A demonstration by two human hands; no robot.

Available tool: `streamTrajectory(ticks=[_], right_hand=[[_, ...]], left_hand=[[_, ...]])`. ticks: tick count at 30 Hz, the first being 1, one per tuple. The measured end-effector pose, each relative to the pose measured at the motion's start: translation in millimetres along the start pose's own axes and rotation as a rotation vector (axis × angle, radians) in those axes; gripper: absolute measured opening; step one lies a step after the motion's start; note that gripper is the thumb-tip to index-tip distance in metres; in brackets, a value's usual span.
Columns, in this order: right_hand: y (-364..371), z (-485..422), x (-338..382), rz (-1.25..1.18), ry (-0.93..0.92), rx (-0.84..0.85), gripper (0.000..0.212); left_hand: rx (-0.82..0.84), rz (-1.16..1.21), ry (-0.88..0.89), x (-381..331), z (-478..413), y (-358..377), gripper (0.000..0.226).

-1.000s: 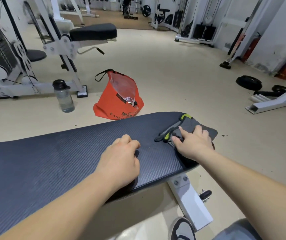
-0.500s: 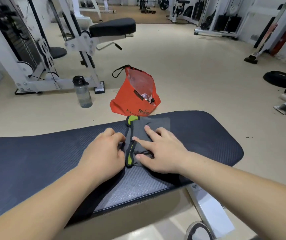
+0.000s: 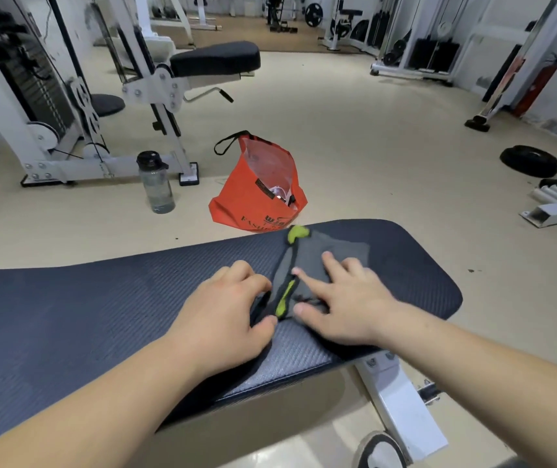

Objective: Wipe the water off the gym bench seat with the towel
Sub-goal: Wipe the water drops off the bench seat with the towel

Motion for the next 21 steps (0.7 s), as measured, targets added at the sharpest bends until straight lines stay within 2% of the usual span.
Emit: streamTrajectory(ticks=[2,4,7,8,10,12,13,16,18,21], right_hand=[[4,16,17,0.02,-0.121,0.037,0.072],[5,24,11,-0.08,-0.197,0.104,0.064],[-7,33,-19,-0.515,-0.226,0.125,0.058],[-12,36,-29,-0.686,-0.21,0.091,0.056],[-20,41,-45,-0.857,-0.188,-0.022,0.054],[-25,43,-53,-0.719,-0.181,-0.106,0.049],[-25,44,-52,-0.619,-0.197,-0.087,0.05],[-13,43,-38,-0.38,-0.245,0.057,0.073],[-5,39,-27,-0.254,-0.265,-0.004,0.078],[-3,35,-18,-0.084,-0.313,-0.127,0.072]], left_hand=[[0.074,-0.006,0.087,-14,0,6,0.06],[0.188,0.0,0.138,-25,1,13,0.075],[0.306,-0.049,0.154,-32,-1,19,0.097],[0.298,-0.09,0.153,-34,-3,20,0.093],[0.224,-0.201,0.166,-40,-7,18,0.063],[0.13,-0.302,0.177,-46,-11,18,0.041],[0.099,-0.338,0.18,-49,-12,19,0.04],[0.047,-0.376,0.177,-55,-16,23,0.048],[0.037,-0.354,0.148,-55,-17,24,0.049],[0.018,-0.228,0.081,-52,-17,23,0.036]])
Point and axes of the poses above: each hand's wrist, its own z-axis away from the middle knuckle, its own y-axis out of the palm, x = y × z, the point moved 4 cm from there along -z, towards the middle knuckle
